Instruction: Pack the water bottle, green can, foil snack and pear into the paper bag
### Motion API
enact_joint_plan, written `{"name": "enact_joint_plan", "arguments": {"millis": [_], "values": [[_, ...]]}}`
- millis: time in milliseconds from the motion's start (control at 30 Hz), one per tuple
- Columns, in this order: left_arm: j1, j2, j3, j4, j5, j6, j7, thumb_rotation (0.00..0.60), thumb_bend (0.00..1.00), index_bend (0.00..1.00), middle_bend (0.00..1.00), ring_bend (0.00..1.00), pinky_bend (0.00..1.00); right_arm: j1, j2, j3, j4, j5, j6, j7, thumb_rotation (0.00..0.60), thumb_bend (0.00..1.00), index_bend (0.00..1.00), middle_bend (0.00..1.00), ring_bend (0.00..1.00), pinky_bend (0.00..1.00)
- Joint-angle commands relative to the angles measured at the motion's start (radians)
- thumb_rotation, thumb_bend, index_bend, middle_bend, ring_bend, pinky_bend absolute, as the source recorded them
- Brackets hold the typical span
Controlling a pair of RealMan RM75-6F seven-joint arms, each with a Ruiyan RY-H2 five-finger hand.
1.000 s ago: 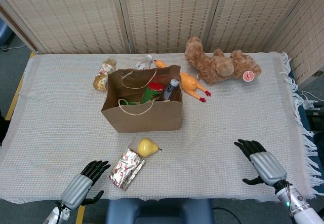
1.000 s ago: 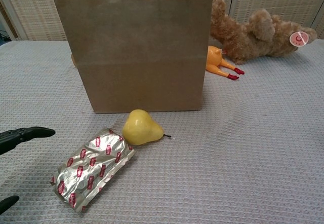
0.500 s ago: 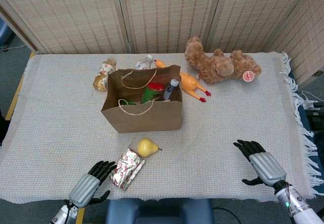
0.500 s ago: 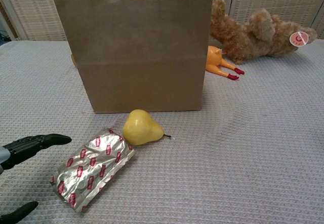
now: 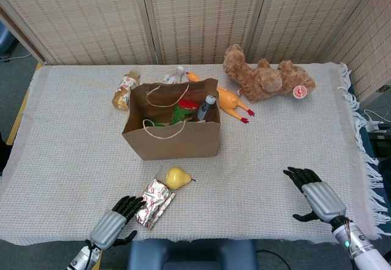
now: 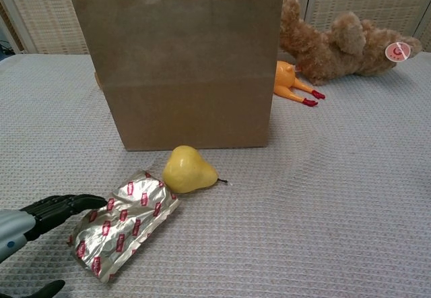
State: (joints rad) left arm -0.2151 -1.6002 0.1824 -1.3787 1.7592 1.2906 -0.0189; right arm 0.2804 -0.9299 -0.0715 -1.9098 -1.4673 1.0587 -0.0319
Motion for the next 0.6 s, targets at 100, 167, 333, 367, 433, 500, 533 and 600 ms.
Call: {"name": "enact_joint_plan", "arguments": {"millis": [100, 167, 333, 367, 433, 500, 533, 600], "values": [[-0.003, -0.026, 0.004, 0.021, -0.002, -0.009, 0.008, 0.600, 0.39, 0.00, 0.00, 0.00, 0.04, 0.001, 0.001, 0.001, 0.004, 0.000, -0.001, 0.008, 0.600, 0.02, 0.00, 0.00, 0.00, 0.00], [-0.005, -0.035, 0.000, 0.027, -0.003, -0.008, 0.005, 0.600, 0.39, 0.00, 0.00, 0.00, 0.04, 0.002, 0.002, 0.001, 0.005, 0.001, -0.003, 0.008, 0.600, 0.02, 0.00, 0.00, 0.00, 0.00], [-0.015, -0.047, -0.009, 0.026, -0.006, -0.008, -0.004, 0.600, 0.39, 0.00, 0.00, 0.00, 0.04, 0.004, 0.001, 0.001, 0.004, 0.002, -0.005, 0.005, 0.600, 0.02, 0.00, 0.00, 0.00, 0.00], [-0.015, -0.049, -0.008, 0.025, -0.006, -0.008, -0.004, 0.600, 0.39, 0.00, 0.00, 0.00, 0.04, 0.004, 0.001, 0.001, 0.004, 0.003, -0.006, 0.005, 0.600, 0.02, 0.00, 0.00, 0.00, 0.00], [-0.016, -0.053, -0.007, 0.024, -0.005, -0.006, -0.004, 0.600, 0.39, 0.00, 0.00, 0.00, 0.04, 0.004, 0.001, 0.001, 0.004, 0.005, -0.008, 0.003, 0.600, 0.02, 0.00, 0.00, 0.00, 0.00], [-0.017, -0.061, -0.008, 0.027, -0.004, -0.002, -0.007, 0.600, 0.39, 0.00, 0.00, 0.00, 0.04, 0.005, 0.001, 0.000, 0.003, 0.007, -0.011, 0.001, 0.600, 0.02, 0.00, 0.00, 0.00, 0.00], [-0.018, -0.064, -0.009, 0.028, -0.005, -0.003, -0.008, 0.600, 0.39, 0.00, 0.00, 0.00, 0.04, 0.005, 0.001, 0.000, 0.003, 0.008, -0.011, 0.000, 0.600, 0.02, 0.00, 0.00, 0.00, 0.00], [-0.021, -0.072, -0.012, 0.034, -0.008, -0.004, -0.010, 0.600, 0.39, 0.00, 0.00, 0.00, 0.04, 0.005, 0.001, 0.000, 0.003, 0.009, -0.011, -0.001, 0.600, 0.02, 0.00, 0.00, 0.00, 0.00]]}}
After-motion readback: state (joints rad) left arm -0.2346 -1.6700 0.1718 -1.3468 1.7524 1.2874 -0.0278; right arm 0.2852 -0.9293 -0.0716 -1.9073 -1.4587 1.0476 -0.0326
